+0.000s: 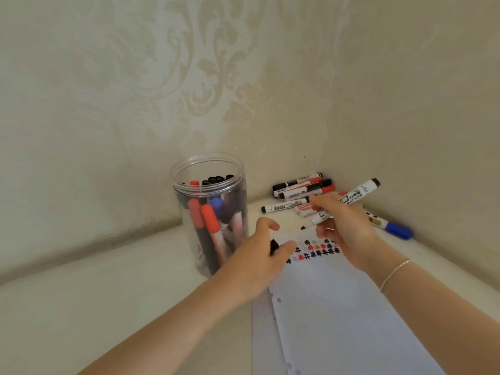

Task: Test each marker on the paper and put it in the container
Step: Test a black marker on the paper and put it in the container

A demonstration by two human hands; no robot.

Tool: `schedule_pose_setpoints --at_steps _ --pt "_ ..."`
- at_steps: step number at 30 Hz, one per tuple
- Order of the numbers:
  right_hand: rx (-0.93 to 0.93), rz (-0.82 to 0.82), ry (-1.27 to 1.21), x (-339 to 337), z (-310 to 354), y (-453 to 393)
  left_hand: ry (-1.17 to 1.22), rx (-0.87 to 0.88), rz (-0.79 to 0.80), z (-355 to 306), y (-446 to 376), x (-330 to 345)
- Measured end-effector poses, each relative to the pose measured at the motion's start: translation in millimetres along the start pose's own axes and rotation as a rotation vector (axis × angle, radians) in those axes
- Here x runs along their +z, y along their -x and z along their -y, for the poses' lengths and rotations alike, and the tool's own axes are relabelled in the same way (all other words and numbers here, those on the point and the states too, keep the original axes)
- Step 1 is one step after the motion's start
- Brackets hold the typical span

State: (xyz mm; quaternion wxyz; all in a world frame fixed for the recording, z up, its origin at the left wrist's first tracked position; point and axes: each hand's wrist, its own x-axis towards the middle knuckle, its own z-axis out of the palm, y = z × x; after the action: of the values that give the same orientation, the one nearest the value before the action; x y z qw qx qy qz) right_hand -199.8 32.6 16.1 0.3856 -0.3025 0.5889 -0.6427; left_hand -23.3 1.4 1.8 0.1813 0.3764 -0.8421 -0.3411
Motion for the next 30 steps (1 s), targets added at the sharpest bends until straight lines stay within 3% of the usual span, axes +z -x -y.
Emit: schedule_pose_setpoints --at_steps 4,9,16,30 --pt "0.086 0.084 0.034 21 -28 15 -0.246 0.085 -0.056 23 19 10" --pt "0.029 -0.022 0.017 42 -38 24 -0.453 0.072 -0.047 29 23 11" --pt "-0.092 -0.098 0.372 50 -47 33 -0.515 0.038 -0.035 35 23 11" --pt "-0.190 -0.118 0.469 51 -56 30 -0.446 -0.023 -0.052 37 24 11"
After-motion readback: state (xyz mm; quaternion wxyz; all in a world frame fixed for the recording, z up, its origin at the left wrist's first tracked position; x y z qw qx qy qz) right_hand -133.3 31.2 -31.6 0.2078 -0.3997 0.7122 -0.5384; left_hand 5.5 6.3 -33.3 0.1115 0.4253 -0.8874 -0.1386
